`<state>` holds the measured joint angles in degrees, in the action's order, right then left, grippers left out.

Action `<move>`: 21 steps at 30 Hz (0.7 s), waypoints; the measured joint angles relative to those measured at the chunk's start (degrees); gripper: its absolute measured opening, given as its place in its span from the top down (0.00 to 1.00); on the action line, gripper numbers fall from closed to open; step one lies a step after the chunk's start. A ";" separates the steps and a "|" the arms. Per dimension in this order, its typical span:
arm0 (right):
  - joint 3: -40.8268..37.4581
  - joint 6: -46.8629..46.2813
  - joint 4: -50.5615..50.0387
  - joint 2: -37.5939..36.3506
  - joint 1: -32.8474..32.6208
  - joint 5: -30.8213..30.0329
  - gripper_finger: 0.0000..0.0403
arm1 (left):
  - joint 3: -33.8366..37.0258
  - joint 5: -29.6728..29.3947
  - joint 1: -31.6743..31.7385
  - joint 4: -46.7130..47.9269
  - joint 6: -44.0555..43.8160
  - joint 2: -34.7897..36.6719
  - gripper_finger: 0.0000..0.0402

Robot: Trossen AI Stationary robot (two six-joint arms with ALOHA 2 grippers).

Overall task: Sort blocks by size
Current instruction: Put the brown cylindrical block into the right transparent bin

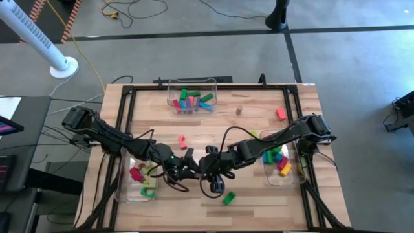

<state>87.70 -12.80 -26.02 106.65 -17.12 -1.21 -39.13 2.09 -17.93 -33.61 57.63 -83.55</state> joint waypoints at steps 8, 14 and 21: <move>0.00 0.68 0.07 0.00 -0.11 0.00 0.60 | 0.00 0.07 0.00 0.42 0.06 0.00 0.68; 0.00 0.68 -0.02 0.00 -0.11 0.00 0.60 | 0.00 0.09 -0.04 0.31 -1.09 0.00 0.66; 0.00 0.85 -1.42 0.00 -0.17 -0.05 0.51 | 0.00 -0.05 -0.04 0.33 -1.43 0.00 0.67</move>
<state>87.70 -11.94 -27.44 106.65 -17.29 -1.26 -39.13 2.04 -17.97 -33.28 56.21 -83.55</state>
